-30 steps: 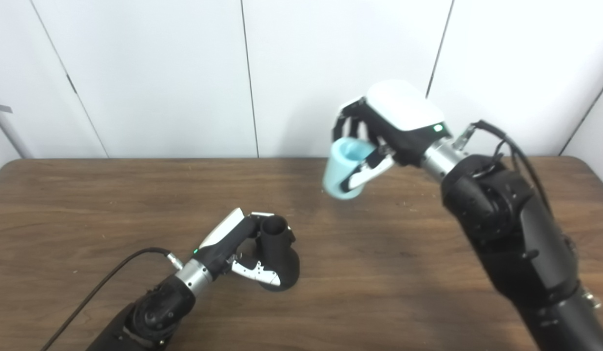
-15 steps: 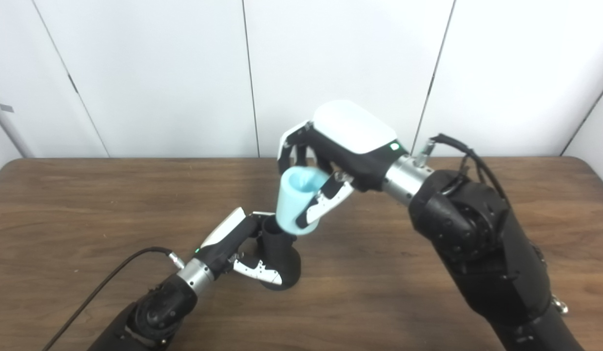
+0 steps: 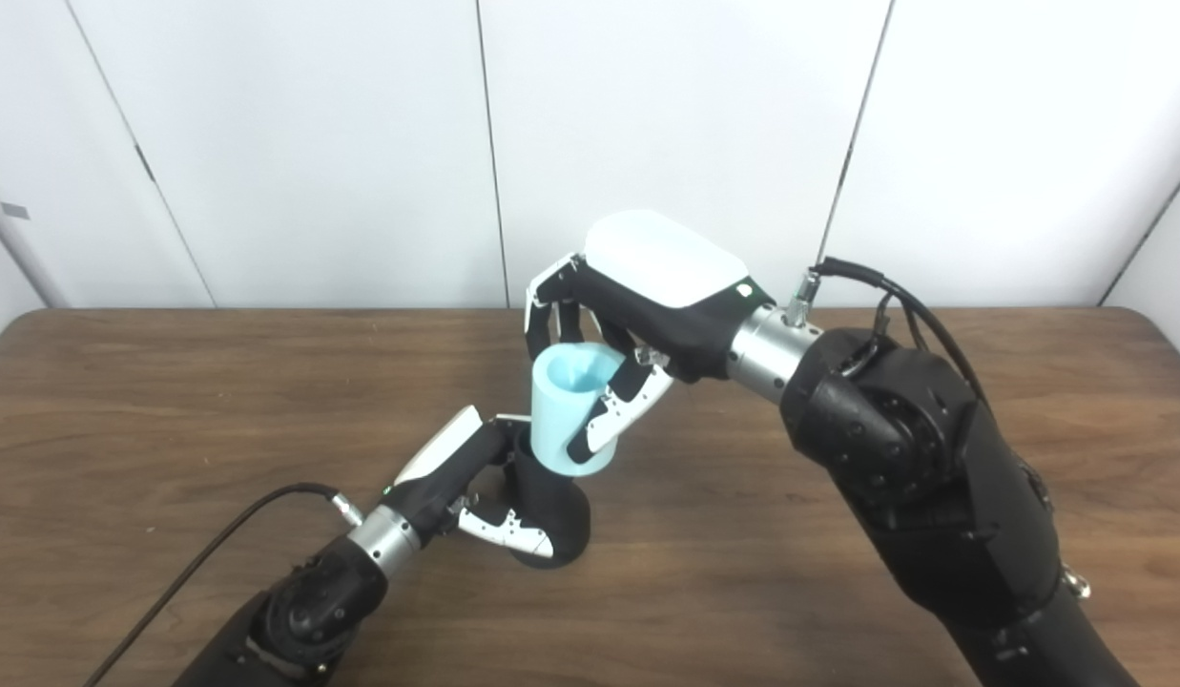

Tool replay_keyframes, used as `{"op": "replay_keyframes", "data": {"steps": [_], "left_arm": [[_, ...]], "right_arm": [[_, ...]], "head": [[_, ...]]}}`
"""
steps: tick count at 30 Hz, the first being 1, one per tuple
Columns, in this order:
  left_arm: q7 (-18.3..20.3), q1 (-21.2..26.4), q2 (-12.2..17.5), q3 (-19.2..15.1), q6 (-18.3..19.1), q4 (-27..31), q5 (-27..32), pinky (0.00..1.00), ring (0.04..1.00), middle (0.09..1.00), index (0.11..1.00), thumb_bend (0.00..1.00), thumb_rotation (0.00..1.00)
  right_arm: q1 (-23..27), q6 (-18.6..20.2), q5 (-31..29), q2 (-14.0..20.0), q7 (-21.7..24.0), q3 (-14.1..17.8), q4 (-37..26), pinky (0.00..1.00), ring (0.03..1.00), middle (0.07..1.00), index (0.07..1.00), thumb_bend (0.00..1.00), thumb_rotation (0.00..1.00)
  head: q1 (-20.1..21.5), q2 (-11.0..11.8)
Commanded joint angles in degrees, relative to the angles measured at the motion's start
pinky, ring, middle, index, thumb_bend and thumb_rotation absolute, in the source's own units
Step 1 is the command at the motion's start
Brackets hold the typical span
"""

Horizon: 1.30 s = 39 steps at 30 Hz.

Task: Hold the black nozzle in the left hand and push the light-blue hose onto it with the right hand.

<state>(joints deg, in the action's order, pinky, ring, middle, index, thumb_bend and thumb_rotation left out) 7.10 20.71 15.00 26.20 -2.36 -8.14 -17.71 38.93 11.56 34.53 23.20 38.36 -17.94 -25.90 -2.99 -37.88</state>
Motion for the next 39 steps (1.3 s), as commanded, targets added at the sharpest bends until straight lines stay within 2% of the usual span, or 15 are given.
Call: {"op": "replay_keyframes", "data": {"steps": [1,7,19,28,39], "left_arm": [[4.7,-3.8,1.0,2.3,6.6,-4.1,-3.9,0.36,0.424,0.496,0.472,0.53,0.00],[4.7,-3.9,0.8,2.2,6.8,-4.1,-3.7,0.34,0.414,0.492,0.476,0.53,0.00],[4.7,-3.9,0.9,2.3,6.5,-4.1,-3.8,0.35,0.416,0.494,0.473,0.53,0.00],[4.9,-4.0,0.9,2.3,7.1,-3.6,-3.9,0.35,0.418,0.494,0.473,0.53,0.00],[4.9,-4.0,1.1,2.2,6.8,-3.7,-3.8,0.35,0.420,0.494,0.473,0.53,0.00]], "right_arm": [[2.1,-1.3,0.6,0.4,-1.0,0.7,-0.8,0.10,0.180,0.281,0.484,0.52,0.12],[1.6,-3.2,0.4,-0.4,-2.9,1.4,-0.5,0.10,0.179,0.288,0.484,0.52,0.12],[-2.4,-10.8,0.1,-3.5,-11.2,2.6,3.2,0.09,0.176,0.301,0.485,0.52,0.12],[-3.0,-14.0,0.6,-4.7,-14.6,3.3,5.4,0.10,0.195,0.319,0.485,0.52,0.12],[-3.6,-13.4,1.2,-4.7,-13.8,2.9,6.5,0.09,0.171,0.294,0.485,0.52,0.12]], "head": [[-0.1,0.0],[-0.1,0.1],[-0.2,0.0],[-0.3,0.0],[-0.4,-0.2]]}}
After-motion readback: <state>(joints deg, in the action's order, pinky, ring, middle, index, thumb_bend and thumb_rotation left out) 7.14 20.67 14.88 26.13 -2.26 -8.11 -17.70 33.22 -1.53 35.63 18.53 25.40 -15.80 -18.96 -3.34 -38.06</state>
